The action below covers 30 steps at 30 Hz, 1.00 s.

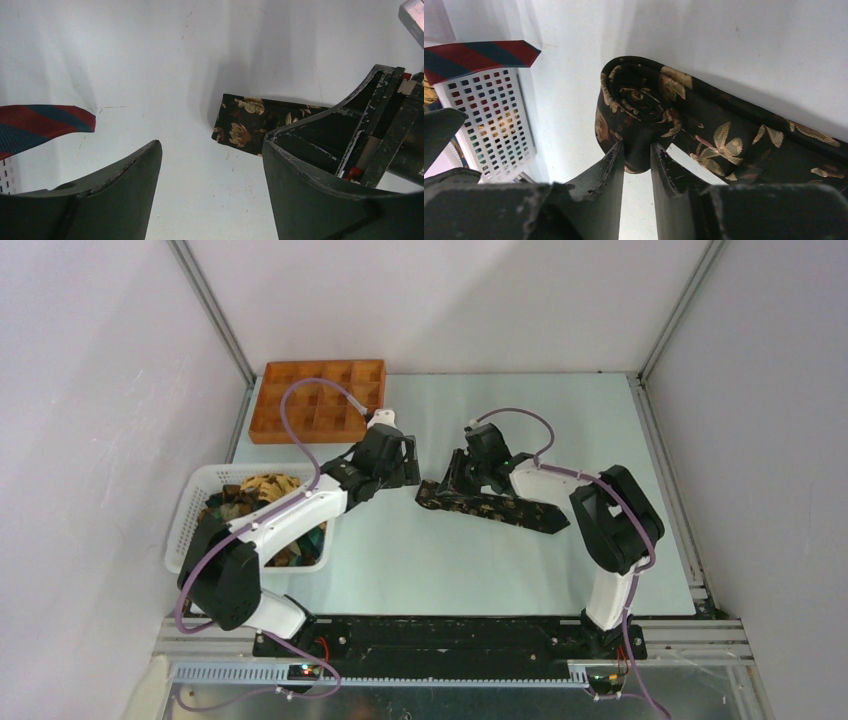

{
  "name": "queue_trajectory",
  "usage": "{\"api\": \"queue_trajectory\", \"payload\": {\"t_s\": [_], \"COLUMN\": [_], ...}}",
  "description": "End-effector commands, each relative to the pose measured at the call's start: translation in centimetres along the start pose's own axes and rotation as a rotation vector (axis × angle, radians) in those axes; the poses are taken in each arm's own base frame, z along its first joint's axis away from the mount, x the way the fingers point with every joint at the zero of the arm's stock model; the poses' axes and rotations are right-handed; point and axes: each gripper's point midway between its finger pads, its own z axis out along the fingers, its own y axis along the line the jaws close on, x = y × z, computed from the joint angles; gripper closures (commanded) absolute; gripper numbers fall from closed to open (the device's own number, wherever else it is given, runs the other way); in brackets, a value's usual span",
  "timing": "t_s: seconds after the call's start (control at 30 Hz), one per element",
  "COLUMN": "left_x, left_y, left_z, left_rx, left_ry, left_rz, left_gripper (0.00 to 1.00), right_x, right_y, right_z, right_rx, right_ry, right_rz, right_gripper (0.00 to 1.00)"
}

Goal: Roll the ties
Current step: Roll the tie at the center of the board.

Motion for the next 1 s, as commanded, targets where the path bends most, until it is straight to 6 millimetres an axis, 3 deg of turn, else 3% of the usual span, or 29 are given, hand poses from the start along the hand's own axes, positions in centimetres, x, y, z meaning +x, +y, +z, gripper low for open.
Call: {"api": "queue_trajectory", "payload": {"t_s": [0.0, 0.33, 0.6, 0.97], "left_x": [0.1, 1.4, 3.5, 5.5], "left_y": [-0.1, -1.0, -1.8, -2.9], "left_z": [0.6, 2.0, 3.8, 5.8], "left_rx": [0.020, 0.081, 0.127, 0.199], "left_ry": [-0.004, 0.051, 0.116, 0.159], "left_rz": [-0.028, -0.035, -0.035, -0.043], "left_gripper": [0.20, 0.20, 0.09, 0.07], "right_x": [-0.9, -0.4, -0.2, -0.7], "right_y": [0.0, -1.7, -3.2, -4.6], "right_z": [0.6, 1.3, 1.3, 1.0], "right_rx": [0.018, 0.075, 0.141, 0.190], "right_ry": [-0.022, -0.009, -0.011, -0.021], "right_rz": [-0.006, -0.013, -0.023, -0.021], "right_gripper": [0.74, 0.79, 0.80, 0.81]}}
